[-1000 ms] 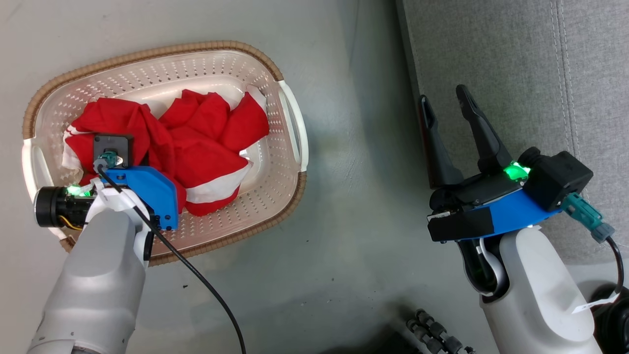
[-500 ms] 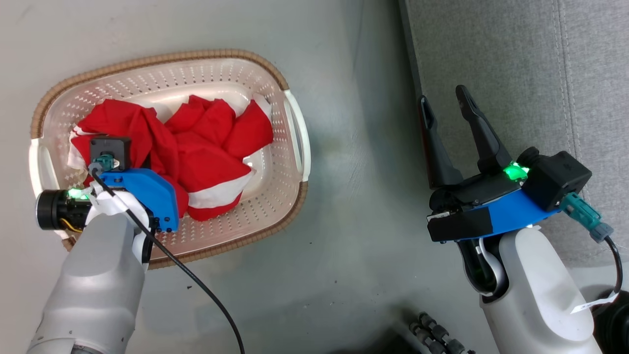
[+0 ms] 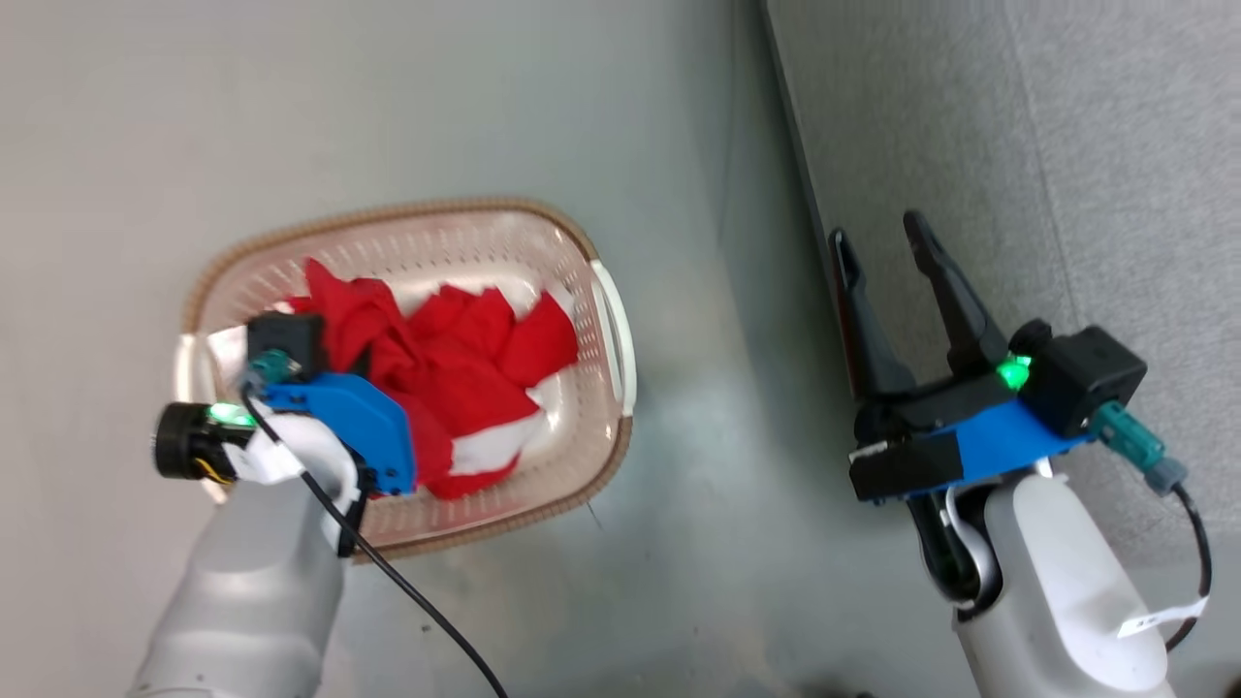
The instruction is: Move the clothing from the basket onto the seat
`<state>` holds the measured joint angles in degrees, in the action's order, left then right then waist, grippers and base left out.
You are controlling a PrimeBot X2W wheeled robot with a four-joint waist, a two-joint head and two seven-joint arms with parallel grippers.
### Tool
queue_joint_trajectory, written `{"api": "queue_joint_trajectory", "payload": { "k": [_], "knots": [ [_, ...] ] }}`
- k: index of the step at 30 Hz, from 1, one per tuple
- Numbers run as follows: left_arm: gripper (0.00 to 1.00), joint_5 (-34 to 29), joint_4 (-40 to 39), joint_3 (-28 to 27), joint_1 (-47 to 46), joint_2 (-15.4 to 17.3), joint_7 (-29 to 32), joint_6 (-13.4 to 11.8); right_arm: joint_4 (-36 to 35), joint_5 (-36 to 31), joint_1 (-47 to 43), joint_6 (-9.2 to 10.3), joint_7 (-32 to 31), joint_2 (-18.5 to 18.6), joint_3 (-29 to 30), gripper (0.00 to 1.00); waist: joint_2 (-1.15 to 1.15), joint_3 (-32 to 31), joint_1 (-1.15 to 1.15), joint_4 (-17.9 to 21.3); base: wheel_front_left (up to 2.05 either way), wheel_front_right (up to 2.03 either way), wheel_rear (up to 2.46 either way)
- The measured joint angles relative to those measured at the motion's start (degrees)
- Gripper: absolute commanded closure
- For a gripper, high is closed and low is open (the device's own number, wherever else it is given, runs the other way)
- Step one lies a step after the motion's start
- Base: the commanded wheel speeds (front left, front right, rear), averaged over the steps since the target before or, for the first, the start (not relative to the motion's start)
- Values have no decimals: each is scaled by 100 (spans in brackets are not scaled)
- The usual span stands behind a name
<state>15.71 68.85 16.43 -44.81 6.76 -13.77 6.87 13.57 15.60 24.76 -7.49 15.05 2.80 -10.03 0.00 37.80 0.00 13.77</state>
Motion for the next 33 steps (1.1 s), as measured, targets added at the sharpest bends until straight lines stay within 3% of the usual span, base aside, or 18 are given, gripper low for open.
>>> {"api": "queue_joint_trajectory", "payload": {
  "k": [10,19,33],
  "knots": [
    [100,322,-509,662,380,-356,-103,52,339,-349,-512,0,0,-1,120,0,0,-1294,-1,-349,0,0,0],
    [100,1384,-1692,2005,835,-387,15,52,602,-447,-1062,1,0,0,205,0,-1,-2635,-2,-767,0,0,0],
    [100,2159,-2721,2991,440,-387,321,53,642,-545,-1522,0,-92,0,287,0,-1,-3656,-1,-1305,0,0,0]
  ]
}}
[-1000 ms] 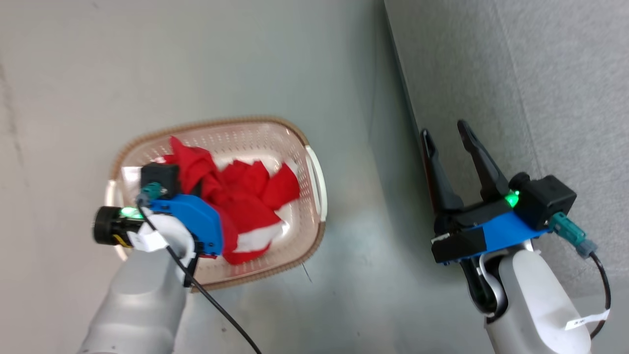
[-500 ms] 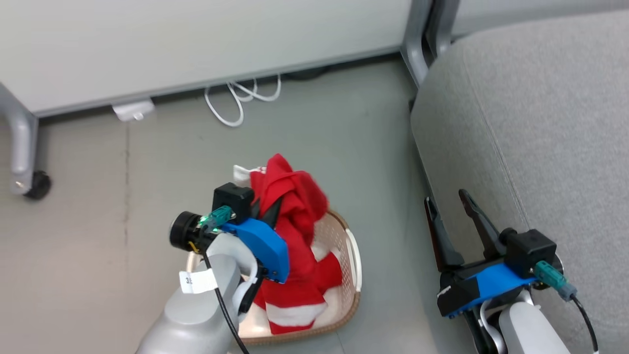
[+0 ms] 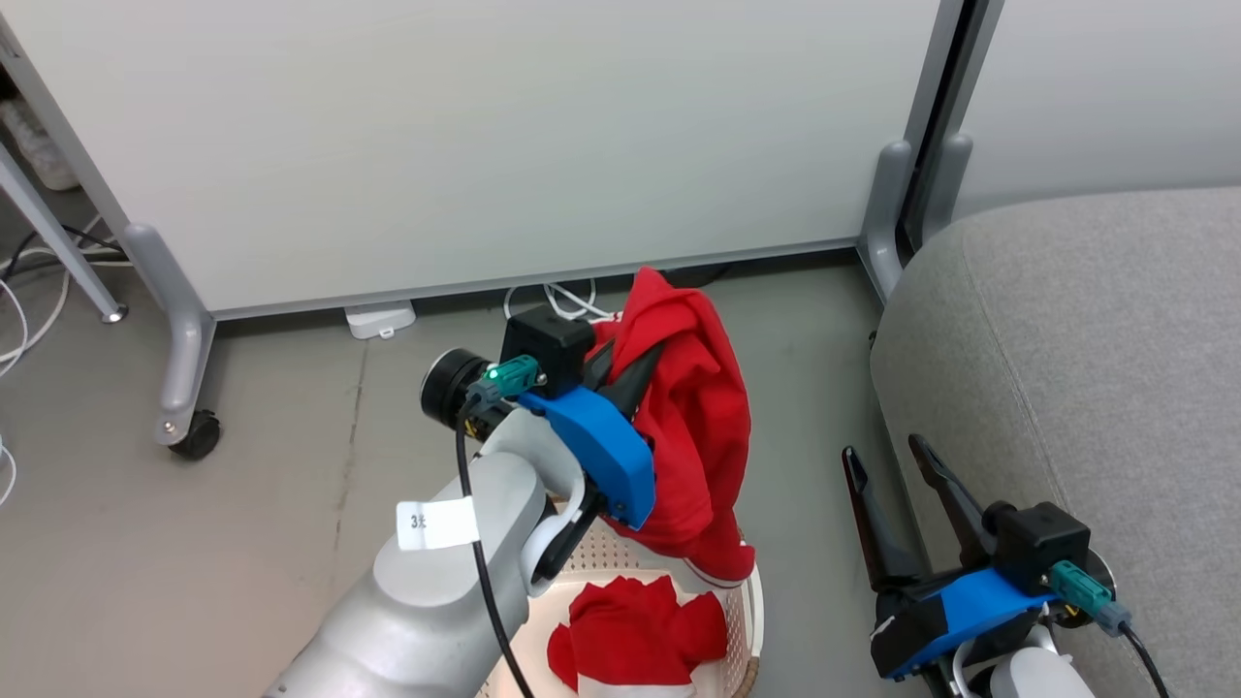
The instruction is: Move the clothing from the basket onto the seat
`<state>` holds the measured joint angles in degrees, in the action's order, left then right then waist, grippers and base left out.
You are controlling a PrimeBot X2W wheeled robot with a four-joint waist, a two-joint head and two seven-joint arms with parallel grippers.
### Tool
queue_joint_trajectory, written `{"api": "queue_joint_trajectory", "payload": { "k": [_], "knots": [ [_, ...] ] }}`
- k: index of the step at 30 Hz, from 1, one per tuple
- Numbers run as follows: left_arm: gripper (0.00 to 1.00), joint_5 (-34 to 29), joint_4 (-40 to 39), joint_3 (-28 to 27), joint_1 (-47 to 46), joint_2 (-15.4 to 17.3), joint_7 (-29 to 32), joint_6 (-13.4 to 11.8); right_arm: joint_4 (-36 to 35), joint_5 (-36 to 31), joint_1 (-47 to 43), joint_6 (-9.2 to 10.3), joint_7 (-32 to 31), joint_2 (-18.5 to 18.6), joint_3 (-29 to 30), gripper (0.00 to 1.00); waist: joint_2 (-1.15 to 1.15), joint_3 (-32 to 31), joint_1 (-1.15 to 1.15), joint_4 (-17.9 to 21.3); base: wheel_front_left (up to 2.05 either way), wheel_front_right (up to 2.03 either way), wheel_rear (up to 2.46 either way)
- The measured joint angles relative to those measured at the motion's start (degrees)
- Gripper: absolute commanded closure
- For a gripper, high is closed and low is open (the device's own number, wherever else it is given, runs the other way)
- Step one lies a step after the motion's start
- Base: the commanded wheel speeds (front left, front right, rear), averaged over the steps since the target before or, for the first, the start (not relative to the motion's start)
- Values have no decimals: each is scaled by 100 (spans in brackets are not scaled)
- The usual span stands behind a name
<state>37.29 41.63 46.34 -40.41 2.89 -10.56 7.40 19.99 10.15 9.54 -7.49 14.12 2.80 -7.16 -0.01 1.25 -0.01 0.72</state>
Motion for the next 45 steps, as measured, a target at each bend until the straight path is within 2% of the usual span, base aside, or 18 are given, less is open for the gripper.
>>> {"api": "queue_joint_trajectory", "payload": {
  "k": [13,24,36,45],
  "knots": [
    [100,211,-189,402,-232,-1,227,-133,-215,9,-170,0,-122,0,-27,0,0,-174,1,-124,0,0,0],
    [100,417,-240,639,-299,-2,238,-199,-225,51,4,0,-386,1,-359,0,0,-78,2,-170,0,0,0],
    [100,624,-286,976,-403,-2,196,-227,646,375,1068,0,-799,0,-1056,0,0,45,2,-355,0,0,0],
    [100,791,-345,1214,-448,0,168,-253,1631,465,1759,0,-737,-1,-1473,0,0,29,2,-425,0,0,0]
  ]
}}
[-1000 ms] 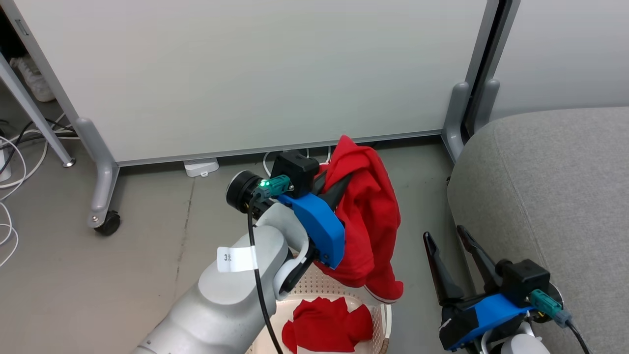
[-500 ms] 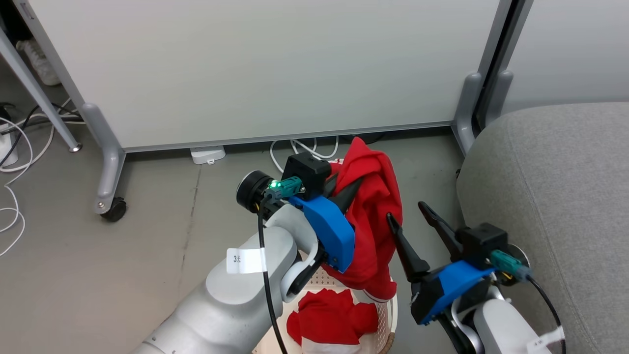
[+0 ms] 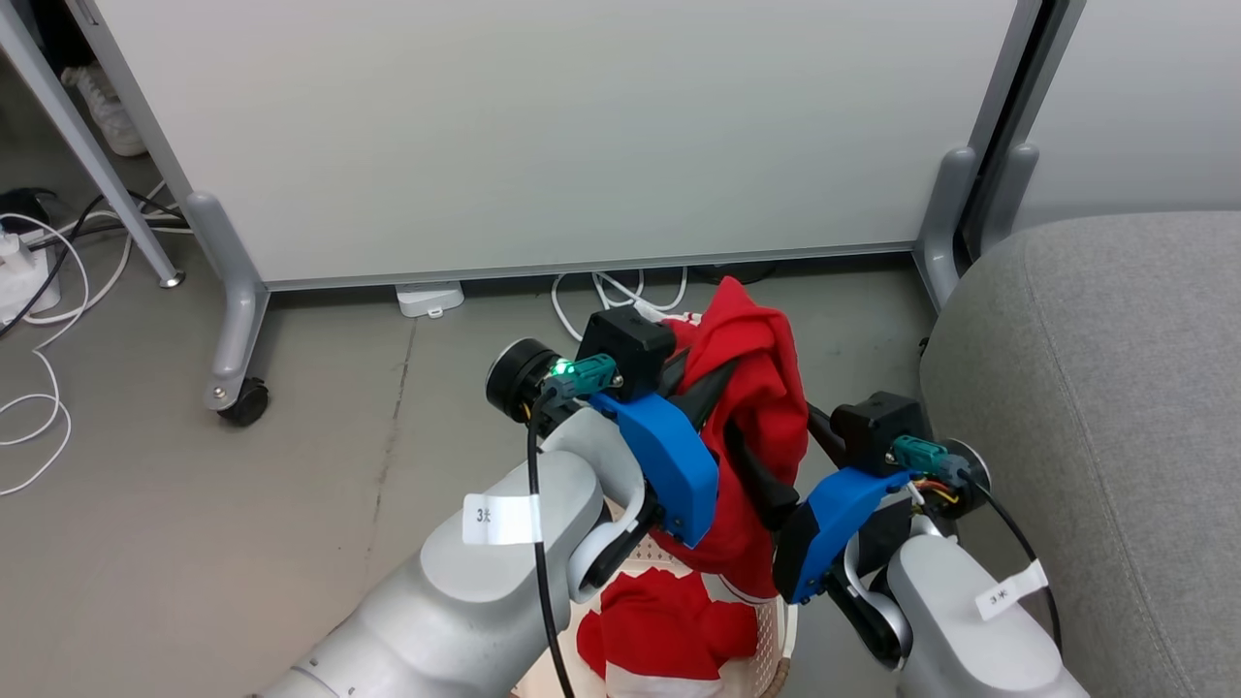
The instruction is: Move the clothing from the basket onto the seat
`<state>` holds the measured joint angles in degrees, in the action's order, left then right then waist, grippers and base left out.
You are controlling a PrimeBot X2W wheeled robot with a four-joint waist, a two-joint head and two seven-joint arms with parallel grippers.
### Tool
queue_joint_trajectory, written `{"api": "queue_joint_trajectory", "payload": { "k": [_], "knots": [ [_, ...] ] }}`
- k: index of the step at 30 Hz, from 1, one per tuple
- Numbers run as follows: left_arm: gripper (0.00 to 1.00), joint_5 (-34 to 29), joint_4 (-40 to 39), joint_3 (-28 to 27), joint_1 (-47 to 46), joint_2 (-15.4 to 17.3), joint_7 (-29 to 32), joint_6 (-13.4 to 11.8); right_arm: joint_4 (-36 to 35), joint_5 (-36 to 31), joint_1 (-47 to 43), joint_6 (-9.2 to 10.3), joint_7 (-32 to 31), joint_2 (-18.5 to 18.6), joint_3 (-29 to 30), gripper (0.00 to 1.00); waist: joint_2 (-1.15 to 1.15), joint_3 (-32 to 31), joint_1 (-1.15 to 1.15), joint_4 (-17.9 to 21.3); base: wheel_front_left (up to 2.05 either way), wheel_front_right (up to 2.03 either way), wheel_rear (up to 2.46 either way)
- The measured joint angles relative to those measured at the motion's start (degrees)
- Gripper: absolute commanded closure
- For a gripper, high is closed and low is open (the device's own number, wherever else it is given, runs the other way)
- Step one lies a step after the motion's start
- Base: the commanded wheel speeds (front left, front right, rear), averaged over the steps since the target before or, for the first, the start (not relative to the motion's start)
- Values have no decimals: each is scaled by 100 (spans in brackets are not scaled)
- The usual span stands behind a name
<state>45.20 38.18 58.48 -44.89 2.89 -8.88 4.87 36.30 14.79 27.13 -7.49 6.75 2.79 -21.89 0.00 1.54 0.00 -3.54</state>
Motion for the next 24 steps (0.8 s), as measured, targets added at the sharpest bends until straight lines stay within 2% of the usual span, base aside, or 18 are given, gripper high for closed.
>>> {"api": "queue_joint_trajectory", "payload": {
  "k": [5,14,15,17,18,24],
  "knots": [
    [100,85,-11,116,-46,0,-31,-30,530,-12,289,0,51,1,-85,0,0,1,0,-10,0,0,0],
    [100,235,13,283,-87,0,-82,-44,1029,207,582,0,293,1,-344,0,0,-25,0,-4,0,0,0],
    [100,259,18,303,-94,-1,-88,-46,1069,237,600,0,299,1,-391,6,0,-30,0,-2,0,0,0],
    [100,290,29,327,-103,0,-108,-47,1126,286,633,0,355,1,-464,96,0,-39,0,2,0,0,0],
    [100,309,40,343,-103,0,-114,-53,1157,307,655,0,392,1,-505,100,0,-45,0,4,0,0,0],
    [100,387,97,424,-118,-1,-159,-79,1357,416,756,0,493,1,-627,100,0,-43,0,22,0,0,0]
  ]
}}
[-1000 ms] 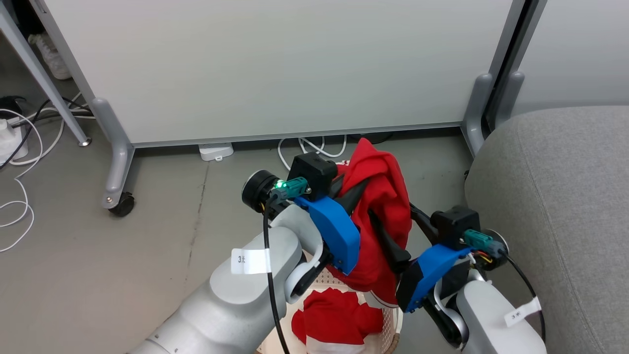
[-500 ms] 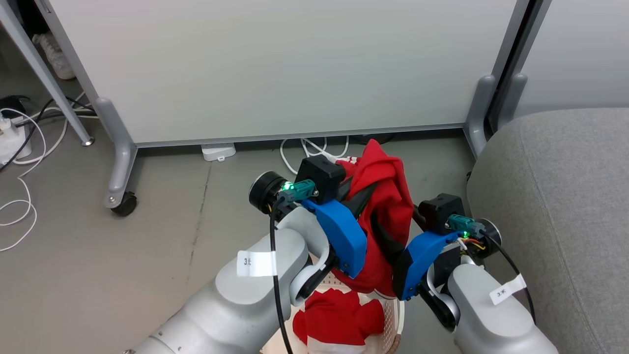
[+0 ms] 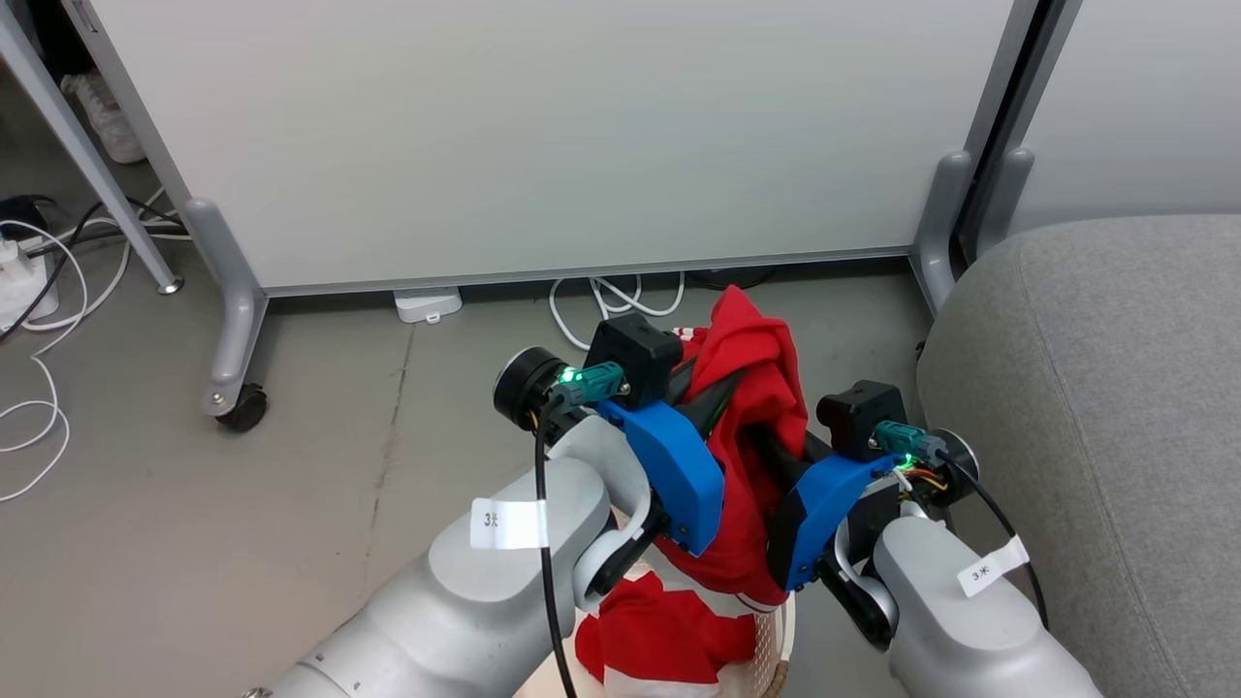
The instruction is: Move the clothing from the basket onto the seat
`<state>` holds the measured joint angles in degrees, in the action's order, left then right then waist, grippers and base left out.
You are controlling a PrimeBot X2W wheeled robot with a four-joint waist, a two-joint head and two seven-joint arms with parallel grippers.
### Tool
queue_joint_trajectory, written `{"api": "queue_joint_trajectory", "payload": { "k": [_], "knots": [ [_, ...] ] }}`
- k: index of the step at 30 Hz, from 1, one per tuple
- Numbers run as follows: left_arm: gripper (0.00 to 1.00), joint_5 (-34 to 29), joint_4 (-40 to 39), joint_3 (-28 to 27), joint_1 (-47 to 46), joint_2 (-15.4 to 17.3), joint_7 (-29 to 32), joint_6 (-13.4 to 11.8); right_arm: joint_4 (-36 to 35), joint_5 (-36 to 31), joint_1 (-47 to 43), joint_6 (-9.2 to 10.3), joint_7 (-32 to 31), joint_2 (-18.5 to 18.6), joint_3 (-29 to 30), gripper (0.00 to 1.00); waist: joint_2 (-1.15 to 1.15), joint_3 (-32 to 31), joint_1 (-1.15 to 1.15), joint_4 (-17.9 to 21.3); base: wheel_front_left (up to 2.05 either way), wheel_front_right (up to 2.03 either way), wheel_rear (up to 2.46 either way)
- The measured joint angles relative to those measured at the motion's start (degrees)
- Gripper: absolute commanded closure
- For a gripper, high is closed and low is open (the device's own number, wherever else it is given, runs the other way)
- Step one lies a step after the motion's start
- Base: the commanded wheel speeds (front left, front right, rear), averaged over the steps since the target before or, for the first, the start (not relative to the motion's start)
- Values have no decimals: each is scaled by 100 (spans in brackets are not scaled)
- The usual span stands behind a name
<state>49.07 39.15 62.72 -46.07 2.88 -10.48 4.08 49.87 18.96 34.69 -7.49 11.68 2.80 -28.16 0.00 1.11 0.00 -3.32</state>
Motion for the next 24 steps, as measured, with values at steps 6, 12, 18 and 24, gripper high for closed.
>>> {"api": "queue_joint_trajectory", "payload": {
  "k": [6,12,18,24],
  "knots": [
    [100,43,126,59,-47,0,-19,1,132,92,43,0,62,0,-47,100,0,14,0,16,0,0,0],
    [100,101,198,92,-76,0,-32,1,242,145,75,0,127,0,-91,100,0,7,0,43,0,0,0],
    [0,136,212,145,-91,0,-101,-1,348,136,125,0,192,-1,-99,100,0,-6,0,67,0,0,0],
    [0,193,215,192,-46,-1,-201,26,405,137,143,0,227,0,-54,100,0,-24,0,96,0,0,0]
  ]
}}
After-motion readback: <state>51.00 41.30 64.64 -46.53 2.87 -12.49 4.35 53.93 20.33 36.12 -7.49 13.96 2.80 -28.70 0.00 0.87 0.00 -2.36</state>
